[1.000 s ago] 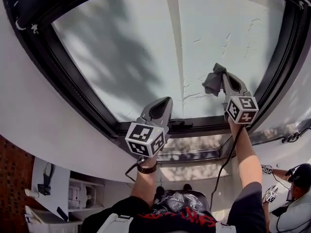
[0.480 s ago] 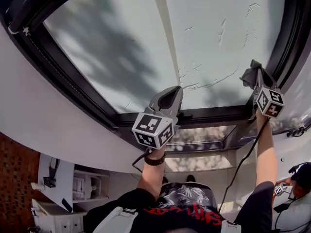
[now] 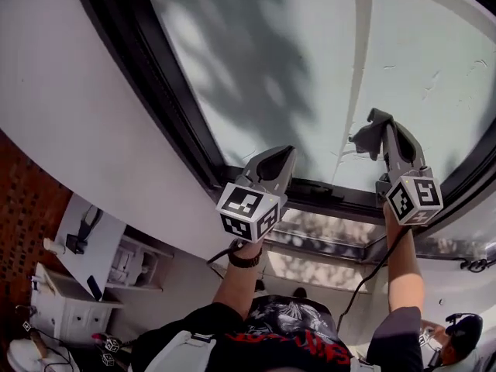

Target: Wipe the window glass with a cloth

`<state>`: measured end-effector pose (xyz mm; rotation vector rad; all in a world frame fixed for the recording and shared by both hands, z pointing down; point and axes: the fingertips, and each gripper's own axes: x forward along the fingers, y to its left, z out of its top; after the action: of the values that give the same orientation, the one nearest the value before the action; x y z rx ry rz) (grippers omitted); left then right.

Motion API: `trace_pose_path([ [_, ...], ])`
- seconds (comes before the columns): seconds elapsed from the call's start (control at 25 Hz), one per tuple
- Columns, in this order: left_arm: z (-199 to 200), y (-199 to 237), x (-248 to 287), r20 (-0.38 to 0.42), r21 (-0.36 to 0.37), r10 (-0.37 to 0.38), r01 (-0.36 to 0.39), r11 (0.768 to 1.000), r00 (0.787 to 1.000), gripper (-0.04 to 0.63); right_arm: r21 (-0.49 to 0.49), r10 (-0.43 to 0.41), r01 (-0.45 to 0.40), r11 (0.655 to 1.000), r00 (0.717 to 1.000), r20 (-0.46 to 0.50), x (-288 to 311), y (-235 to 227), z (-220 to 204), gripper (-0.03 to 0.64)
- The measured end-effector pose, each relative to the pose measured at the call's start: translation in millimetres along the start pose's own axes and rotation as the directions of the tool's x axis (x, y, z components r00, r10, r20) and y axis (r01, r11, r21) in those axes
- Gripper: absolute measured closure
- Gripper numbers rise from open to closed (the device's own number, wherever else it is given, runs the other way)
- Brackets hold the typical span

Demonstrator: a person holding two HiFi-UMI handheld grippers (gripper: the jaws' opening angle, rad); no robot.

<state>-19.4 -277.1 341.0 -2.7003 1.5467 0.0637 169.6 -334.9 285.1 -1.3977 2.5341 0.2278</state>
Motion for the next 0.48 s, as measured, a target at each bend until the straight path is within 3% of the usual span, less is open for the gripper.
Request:
trace_pose_path([
  [0.12, 8, 49, -46, 0.021, 0.003, 0.098, -0.098, 0.995, 0.995, 0.595, 0.036, 0.148, -0.148, 0.988, 0.989, 0.002, 54, 88, -19, 0.600],
  [0.24, 14, 102, -97, 0.052, -0.013, 0.219, -0.218, 0.976, 0.974, 0.595, 0.076, 0.276, -0.274, 0.959, 0.961, -0.027, 105, 166, -49, 0.600],
  [0.48, 14, 170, -189, 0.059, -0.044, 0.361, -0.359, 0.932, 0.931, 0.595, 0.120, 0.412, -0.400, 0.909, 0.905, -0.105, 179, 300, -108, 0.600],
])
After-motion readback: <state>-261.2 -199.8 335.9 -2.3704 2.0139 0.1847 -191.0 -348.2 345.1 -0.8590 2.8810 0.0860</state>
